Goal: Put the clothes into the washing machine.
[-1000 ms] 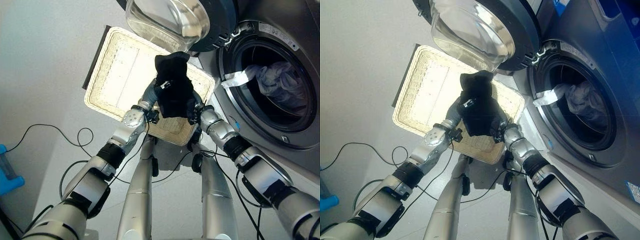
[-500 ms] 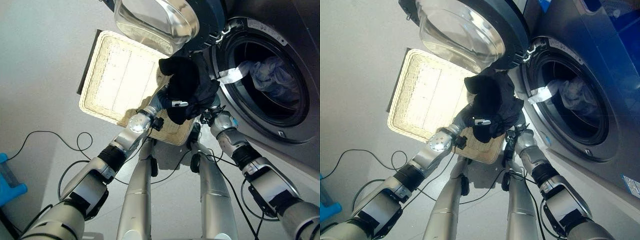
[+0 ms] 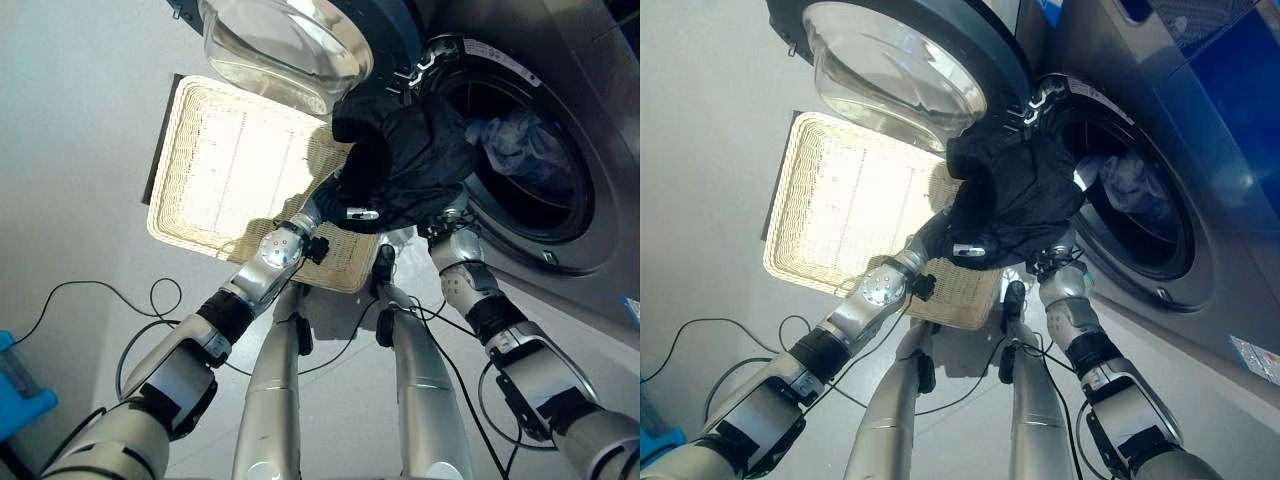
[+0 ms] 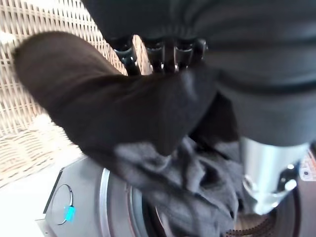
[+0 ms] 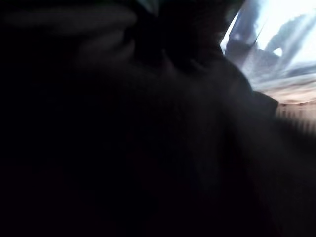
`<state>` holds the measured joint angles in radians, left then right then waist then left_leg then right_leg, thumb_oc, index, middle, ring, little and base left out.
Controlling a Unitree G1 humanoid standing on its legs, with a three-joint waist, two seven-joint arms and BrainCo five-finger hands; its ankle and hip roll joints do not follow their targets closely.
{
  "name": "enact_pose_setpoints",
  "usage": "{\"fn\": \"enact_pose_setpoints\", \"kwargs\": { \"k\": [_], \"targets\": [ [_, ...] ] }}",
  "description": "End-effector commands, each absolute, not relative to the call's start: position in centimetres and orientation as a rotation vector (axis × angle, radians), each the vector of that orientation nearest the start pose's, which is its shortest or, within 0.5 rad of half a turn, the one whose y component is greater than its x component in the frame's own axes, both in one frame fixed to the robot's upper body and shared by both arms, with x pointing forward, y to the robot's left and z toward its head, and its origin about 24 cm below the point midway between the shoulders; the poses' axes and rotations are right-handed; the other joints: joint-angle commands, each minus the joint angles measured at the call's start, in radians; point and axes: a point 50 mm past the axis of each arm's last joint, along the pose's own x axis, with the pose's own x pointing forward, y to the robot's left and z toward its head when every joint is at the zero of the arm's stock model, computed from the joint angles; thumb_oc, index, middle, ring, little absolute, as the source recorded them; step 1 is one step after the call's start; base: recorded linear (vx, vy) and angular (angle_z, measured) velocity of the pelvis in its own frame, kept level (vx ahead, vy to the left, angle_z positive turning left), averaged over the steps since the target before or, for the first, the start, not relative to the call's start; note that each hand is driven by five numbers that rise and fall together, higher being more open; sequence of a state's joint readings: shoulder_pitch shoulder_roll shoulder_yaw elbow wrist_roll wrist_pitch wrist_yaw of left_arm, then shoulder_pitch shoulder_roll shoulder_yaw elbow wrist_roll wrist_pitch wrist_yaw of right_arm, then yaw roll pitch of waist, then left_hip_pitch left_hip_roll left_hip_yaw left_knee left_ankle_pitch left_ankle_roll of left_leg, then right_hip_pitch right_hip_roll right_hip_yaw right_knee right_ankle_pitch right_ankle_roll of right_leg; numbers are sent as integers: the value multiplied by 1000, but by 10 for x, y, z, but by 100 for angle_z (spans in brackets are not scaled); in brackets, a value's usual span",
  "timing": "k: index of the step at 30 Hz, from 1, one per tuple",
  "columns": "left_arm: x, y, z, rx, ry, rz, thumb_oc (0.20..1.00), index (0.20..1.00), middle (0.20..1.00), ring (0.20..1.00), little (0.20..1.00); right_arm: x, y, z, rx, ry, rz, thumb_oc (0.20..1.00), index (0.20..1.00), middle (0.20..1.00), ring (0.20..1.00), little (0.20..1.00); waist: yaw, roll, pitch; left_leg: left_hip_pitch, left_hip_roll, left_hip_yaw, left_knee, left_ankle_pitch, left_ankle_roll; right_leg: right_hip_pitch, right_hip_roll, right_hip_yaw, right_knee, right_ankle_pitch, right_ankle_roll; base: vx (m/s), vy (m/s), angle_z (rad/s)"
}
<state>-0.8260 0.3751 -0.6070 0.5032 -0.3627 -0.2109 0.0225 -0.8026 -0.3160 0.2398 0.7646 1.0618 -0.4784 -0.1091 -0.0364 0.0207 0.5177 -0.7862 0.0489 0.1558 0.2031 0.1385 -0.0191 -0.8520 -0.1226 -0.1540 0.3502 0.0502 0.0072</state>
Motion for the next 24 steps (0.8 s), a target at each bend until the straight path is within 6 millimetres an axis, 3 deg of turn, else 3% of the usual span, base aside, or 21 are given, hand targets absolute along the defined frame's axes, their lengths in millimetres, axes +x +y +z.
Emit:
{"fn": "enact_pose_setpoints", "kwargs": {
  "k": [1, 12, 14, 15, 24],
  "targets": [
    [356, 62, 176, 255, -466, -533, 1000, 1000, 1000, 1000, 1000, 383, -208, 182, 839, -548, -132, 200, 200, 200, 200, 200, -3, 53, 2, 47, -67, 56, 29, -91, -22, 33, 26, -39, 5, 26, 106, 2, 17, -17],
    [351, 60, 192, 160, -520, -559, 1000, 1000, 1000, 1000, 1000, 393, -265, 187, 1281, -593, -297, 200, 200, 200, 200, 200, 29, 91, 2, 42, -91, 25, 35, -99, -16, 36, 9, -58, 16, 20, 100, 3, -10, -1],
    [351, 60, 193, 158, -522, -561, 1000, 1000, 1000, 1000, 1000, 393, -267, 189, 1292, -596, -298, 200, 200, 200, 200, 200, 30, 92, 2, 39, -92, 24, 36, -99, -15, 34, 8, -59, 16, 21, 99, -5, -24, 1],
    [348, 60, 198, 147, -537, -577, 1000, 1000, 1000, 1000, 1000, 394, -276, 196, 1412, -622, -321, 200, 200, 200, 200, 200, 39, 101, 2, 28, -97, 17, 35, -93, -13, 25, 2, -67, 17, 28, 97, 7, -44, 4],
    [332, 63, 204, 61, -559, -628, 1000, 1000, 1000, 1000, 1000, 390, -301, 228, 1434, -666, -358, 200, 200, 200, 200, 200, 66, 129, 2, 21, -114, -6, 42, -101, -8, 19, -19, -85, 27, 19, 96, 15, -30, 7]
  ]
}}
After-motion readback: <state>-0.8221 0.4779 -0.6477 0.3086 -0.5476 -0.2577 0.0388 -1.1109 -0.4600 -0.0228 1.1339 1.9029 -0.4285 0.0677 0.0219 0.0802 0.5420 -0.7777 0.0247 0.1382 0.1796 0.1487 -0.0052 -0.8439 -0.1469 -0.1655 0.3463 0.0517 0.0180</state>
